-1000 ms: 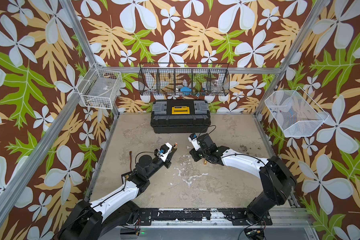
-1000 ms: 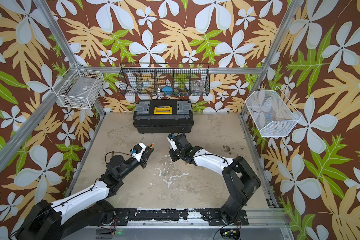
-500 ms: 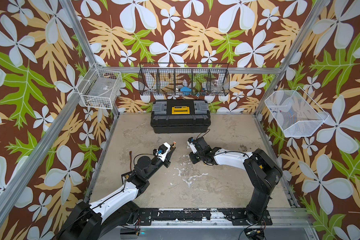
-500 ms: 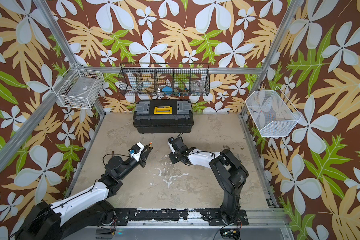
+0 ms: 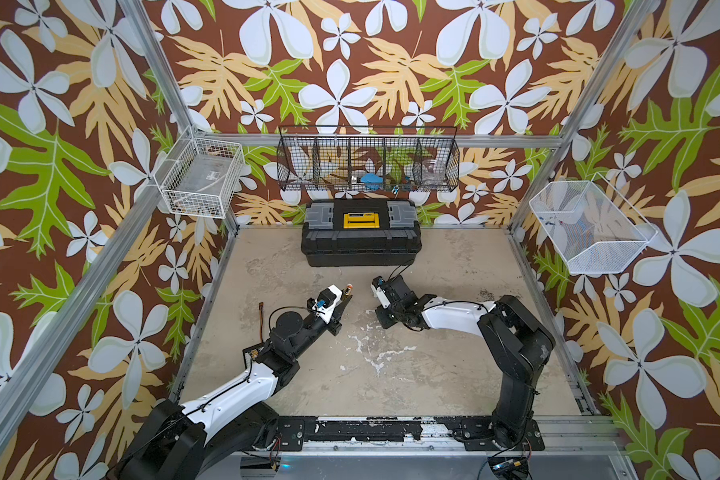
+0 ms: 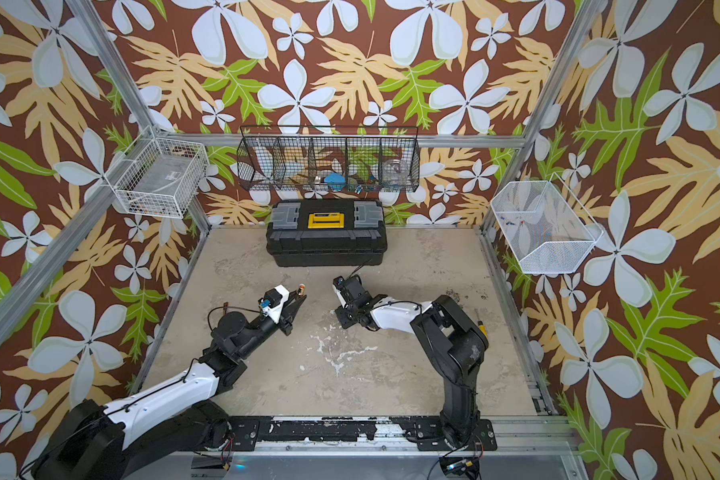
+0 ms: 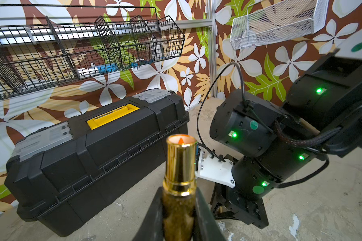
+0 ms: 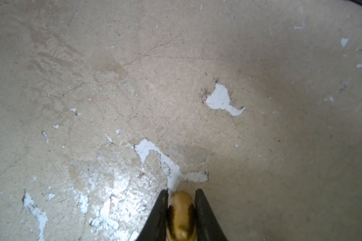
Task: Open the lipstick cap
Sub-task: Place the cover at the center of the board.
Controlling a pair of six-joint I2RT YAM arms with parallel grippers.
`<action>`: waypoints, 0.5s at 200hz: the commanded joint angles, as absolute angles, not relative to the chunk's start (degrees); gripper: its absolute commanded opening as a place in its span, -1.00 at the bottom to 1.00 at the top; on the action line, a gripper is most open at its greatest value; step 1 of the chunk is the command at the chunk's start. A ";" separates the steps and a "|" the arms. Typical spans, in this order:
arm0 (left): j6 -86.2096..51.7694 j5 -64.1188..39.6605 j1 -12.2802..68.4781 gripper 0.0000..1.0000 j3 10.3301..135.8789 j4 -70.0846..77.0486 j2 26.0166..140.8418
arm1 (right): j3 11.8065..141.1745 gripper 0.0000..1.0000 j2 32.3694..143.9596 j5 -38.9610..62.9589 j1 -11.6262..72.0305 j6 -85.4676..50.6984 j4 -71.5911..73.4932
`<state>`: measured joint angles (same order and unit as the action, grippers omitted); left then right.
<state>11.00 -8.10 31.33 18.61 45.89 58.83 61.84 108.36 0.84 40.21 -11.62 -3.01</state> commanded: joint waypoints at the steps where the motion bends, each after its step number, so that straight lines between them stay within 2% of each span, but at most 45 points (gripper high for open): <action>1: 10.46 -9.05 31.37 -0.74 18.68 47.42 59.04 | 61.96 -0.50 108.68 0.18 40.43 -10.88 -3.08; 100: 10.39 -10.01 31.38 -0.74 19.07 46.88 60.12 | 62.33 -0.24 106.73 1.03 40.86 -10.45 -4.39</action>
